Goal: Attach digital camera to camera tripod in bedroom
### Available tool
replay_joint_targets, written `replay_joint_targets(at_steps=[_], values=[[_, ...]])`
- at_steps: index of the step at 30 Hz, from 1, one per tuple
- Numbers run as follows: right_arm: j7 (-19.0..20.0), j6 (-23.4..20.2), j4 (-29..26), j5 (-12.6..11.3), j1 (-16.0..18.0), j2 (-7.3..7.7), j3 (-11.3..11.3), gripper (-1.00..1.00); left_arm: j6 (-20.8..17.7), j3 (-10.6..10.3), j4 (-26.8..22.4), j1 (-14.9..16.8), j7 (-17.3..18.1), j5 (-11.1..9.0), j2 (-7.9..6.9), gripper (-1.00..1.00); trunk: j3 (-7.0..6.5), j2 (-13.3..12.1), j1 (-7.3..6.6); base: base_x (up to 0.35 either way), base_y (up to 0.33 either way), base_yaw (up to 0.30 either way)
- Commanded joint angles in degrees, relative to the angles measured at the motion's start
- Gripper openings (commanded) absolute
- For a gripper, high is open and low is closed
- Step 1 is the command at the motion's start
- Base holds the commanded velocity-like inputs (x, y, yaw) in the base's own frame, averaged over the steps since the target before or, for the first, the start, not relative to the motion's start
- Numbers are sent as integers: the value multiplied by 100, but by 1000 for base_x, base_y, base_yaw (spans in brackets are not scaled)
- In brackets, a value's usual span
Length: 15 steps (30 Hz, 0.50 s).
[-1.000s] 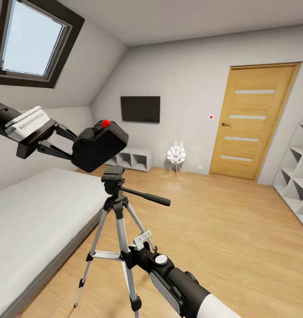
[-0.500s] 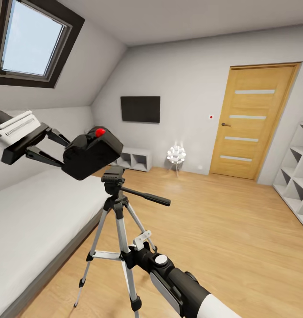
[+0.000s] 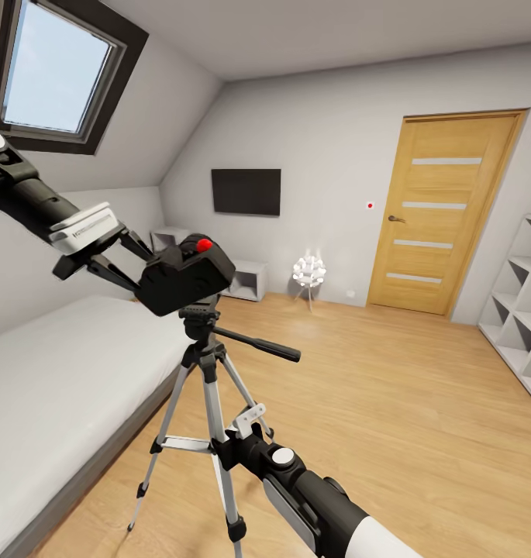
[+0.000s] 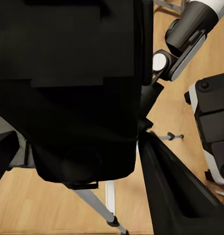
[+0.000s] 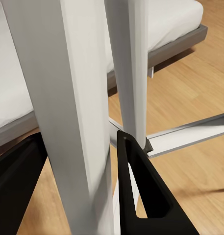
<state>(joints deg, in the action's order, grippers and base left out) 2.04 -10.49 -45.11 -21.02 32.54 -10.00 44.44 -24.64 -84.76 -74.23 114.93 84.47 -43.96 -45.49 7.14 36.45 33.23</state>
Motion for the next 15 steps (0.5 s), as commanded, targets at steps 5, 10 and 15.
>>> replay_joint_targets(at_steps=[5,10,15], values=[[10,42,-16,-17,7,0,3,-100,259,-434,329,322,0,-78,259,-100,12,11,3,0,0,0],[9,46,-16,-20,1,0,72,-100,356,-522,444,400,0,-90,312,-100,12,11,3,0,0,0],[7,48,-16,-21,-2,0,228,-100,413,-532,477,434,0,-89,326,-100,12,11,3,0,0,0]])
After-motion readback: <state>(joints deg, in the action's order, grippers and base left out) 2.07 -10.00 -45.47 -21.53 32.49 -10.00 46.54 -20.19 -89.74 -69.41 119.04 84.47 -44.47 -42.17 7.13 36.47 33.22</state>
